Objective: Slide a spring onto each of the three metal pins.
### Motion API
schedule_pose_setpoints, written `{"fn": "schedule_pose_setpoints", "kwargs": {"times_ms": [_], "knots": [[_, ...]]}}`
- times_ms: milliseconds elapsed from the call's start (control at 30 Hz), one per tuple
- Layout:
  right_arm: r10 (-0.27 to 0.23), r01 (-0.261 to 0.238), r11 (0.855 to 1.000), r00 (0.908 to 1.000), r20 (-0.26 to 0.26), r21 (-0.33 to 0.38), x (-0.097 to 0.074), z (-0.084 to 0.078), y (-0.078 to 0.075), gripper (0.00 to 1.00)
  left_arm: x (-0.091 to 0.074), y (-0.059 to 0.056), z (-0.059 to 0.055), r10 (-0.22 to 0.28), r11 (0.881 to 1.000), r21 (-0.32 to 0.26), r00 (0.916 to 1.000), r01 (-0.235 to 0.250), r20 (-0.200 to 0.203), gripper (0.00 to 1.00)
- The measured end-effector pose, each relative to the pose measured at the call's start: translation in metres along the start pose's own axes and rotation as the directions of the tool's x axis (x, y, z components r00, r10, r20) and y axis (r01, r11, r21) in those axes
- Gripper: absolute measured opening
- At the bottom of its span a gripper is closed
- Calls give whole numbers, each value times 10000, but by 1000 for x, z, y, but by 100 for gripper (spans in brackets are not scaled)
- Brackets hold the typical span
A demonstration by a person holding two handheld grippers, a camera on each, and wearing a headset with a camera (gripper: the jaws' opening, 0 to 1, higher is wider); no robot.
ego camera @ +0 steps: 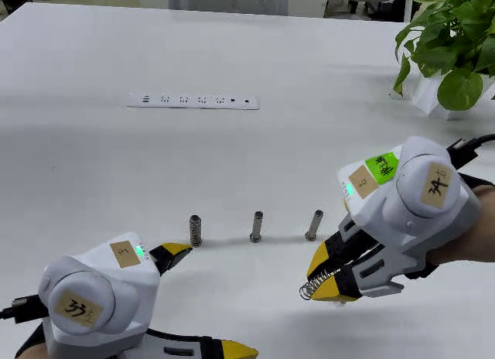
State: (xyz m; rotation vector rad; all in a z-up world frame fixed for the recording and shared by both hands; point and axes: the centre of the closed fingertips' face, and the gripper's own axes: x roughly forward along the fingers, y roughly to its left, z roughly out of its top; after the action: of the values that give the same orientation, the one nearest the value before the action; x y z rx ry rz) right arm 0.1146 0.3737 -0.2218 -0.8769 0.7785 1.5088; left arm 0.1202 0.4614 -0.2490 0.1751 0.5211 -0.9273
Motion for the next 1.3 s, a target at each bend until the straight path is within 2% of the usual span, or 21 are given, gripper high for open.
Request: {"fn": "schedule_pose_setpoints", "kwargs": {"times_ms": [233, 667, 900, 1167, 1300], "knots": [[5, -18, 9991, 9996, -288, -431, -7, 6, -14, 12, -9, 12, 0, 461, 9983, -365, 9988, -455, 160, 100], [88, -212, 9911, 9954, -949, -1313, -9, 17, -38, 12, -21, 24, 0, 907, 9943, -599, 9951, -883, 388, 100], [-2, -217, 9850, 9919, -1269, -1710, -12, 26, -56, 12, -25, 26, -3, 989, 9931, -663, 9944, -963, 375, 100], [-88, -251, 9806, 9851, -1717, -1946, -11, 25, -85, 12, -28, 27, -5, 1050, 9921, -730, 9936, -1017, 428, 100], [-116, -286, 9775, 9820, -1887, -2089, -8, 29, -91, 12, -28, 27, -5, 1033, 9923, -734, 9937, -999, 437, 100]]}}
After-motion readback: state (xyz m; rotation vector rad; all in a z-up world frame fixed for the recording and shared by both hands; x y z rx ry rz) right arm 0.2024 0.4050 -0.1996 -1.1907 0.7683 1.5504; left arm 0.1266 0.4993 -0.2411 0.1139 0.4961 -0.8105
